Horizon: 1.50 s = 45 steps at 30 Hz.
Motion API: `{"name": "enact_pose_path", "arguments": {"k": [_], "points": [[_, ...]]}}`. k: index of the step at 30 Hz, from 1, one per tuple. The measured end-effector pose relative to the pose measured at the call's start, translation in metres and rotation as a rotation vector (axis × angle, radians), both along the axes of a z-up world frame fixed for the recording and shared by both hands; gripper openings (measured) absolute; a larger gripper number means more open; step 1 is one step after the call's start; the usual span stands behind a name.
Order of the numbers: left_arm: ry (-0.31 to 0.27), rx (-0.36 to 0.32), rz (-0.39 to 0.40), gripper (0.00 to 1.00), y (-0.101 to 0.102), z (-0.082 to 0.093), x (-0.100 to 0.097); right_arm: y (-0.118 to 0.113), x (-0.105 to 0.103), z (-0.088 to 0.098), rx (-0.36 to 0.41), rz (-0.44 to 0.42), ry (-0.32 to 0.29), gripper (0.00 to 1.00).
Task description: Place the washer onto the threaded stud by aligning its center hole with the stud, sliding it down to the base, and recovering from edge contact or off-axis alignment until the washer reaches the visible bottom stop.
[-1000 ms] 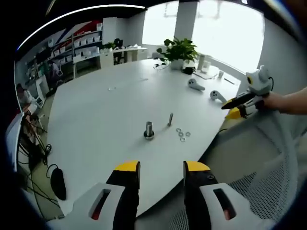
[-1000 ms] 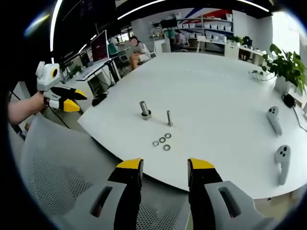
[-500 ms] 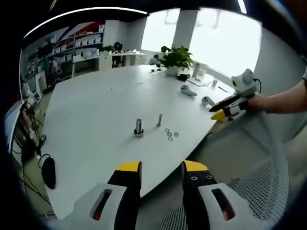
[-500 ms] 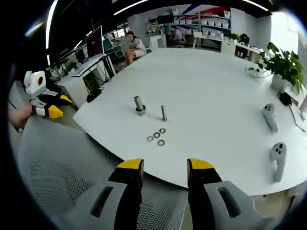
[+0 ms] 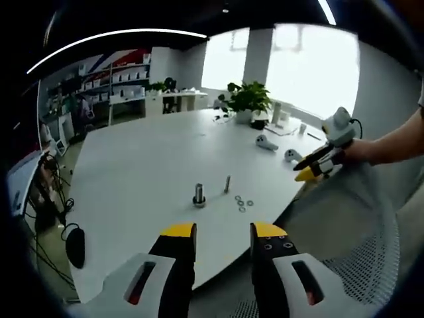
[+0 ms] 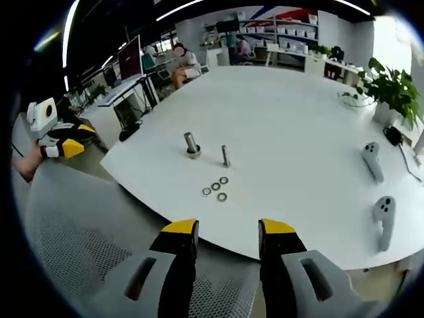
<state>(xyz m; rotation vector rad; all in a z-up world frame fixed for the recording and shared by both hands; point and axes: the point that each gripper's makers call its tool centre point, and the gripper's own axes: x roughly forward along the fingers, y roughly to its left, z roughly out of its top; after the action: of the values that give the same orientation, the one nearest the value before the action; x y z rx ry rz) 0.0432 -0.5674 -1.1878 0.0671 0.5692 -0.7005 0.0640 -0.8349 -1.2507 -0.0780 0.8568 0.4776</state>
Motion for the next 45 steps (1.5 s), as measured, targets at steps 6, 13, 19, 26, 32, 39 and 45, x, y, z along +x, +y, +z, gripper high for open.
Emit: {"name": "enact_pose_path", "arguments": {"k": [6, 13, 19, 26, 32, 39, 45], "points": [[0.038, -0.034, 0.016, 0.31, 0.000, -0.005, 0.001, -0.001, -0.002, -0.002, -0.009, -0.005, 0.014, 0.38], [0.003, -0.055, 0.048, 0.27, 0.004, 0.002, 0.005, -0.004, -0.002, -0.004, -0.025, -0.010, 0.021, 0.38], [0.017, -0.059, 0.032, 0.30, 0.001, 0.000, 0.002, -0.008, -0.004, -0.006, -0.051, -0.011, 0.025, 0.38], [0.019, -0.026, -0.002, 0.28, -0.004, -0.004, -0.001, -0.009, -0.003, -0.005, -0.029, -0.027, 0.018, 0.38], [0.025, -0.040, 0.014, 0.28, -0.001, -0.004, 0.000, -0.009, -0.003, -0.005, -0.030, -0.025, 0.015, 0.38], [0.027, -0.035, 0.015, 0.30, -0.002, -0.004, 0.001, -0.009, -0.003, -0.005, -0.029, -0.030, 0.020, 0.38], [0.025, -0.036, 0.024, 0.30, -0.001, -0.004, 0.002, -0.009, -0.002, -0.006, -0.022, -0.023, 0.021, 0.38]]}}
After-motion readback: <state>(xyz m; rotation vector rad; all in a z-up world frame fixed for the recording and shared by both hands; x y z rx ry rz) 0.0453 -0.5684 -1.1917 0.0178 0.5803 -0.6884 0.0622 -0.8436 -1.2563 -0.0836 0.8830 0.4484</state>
